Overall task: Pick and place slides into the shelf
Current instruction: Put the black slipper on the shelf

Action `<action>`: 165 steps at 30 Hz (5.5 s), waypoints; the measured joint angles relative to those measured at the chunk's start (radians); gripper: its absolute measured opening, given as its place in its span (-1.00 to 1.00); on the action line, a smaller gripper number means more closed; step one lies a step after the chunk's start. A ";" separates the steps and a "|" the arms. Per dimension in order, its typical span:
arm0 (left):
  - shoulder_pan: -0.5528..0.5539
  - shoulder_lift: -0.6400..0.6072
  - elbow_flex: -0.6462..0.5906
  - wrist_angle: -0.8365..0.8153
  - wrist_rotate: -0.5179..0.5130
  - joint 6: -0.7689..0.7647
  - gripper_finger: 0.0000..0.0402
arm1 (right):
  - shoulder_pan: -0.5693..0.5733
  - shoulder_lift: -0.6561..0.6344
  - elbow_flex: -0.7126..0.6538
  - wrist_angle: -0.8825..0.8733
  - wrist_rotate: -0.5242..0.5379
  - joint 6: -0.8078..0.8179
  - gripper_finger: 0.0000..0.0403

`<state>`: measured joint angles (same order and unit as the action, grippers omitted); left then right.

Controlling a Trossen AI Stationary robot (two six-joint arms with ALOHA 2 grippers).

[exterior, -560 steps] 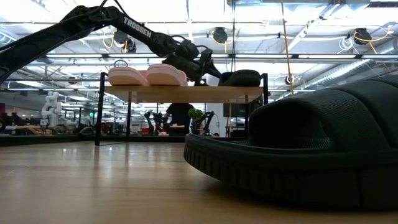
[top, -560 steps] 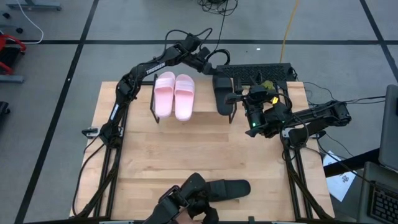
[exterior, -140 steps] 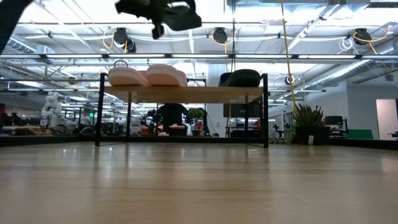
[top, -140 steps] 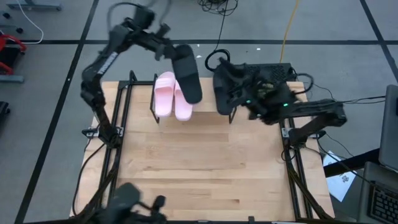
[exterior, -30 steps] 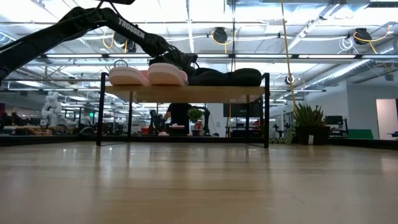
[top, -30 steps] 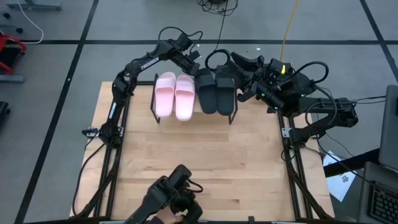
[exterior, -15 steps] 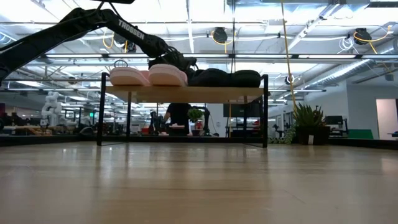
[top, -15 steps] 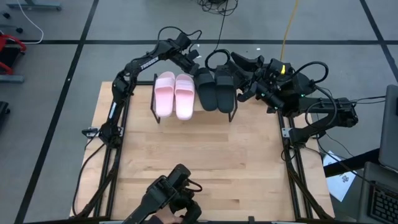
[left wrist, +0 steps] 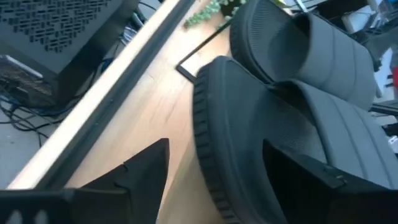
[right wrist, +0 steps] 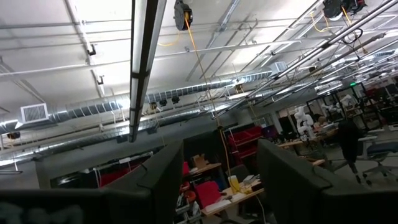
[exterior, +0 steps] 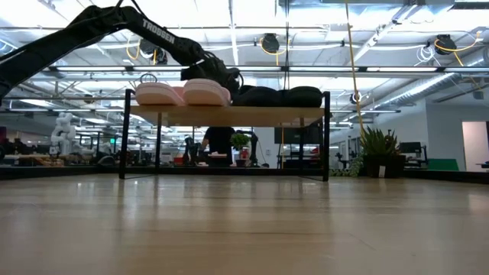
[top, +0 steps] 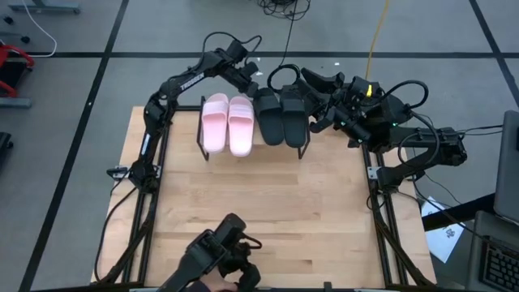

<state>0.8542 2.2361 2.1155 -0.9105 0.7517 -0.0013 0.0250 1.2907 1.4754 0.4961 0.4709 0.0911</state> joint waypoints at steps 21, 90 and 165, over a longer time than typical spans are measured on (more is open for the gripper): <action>0.027 -0.004 0.000 0.055 -0.023 -0.054 0.49 | 0.000 0.000 0.000 -0.007 0.000 -0.002 -0.04; -0.053 -0.012 0.236 -0.381 -0.095 0.080 -0.18 | -0.045 0.000 -0.001 -0.060 -0.028 0.054 -0.04; -0.494 -0.200 -0.080 -0.299 -0.493 -0.141 -0.36 | -0.045 -0.034 -0.001 -0.083 -0.031 -0.016 -0.04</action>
<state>0.3604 2.0364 2.0357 -1.2092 0.2591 -0.1426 -0.0200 1.2570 1.4747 0.4134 0.4397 0.0750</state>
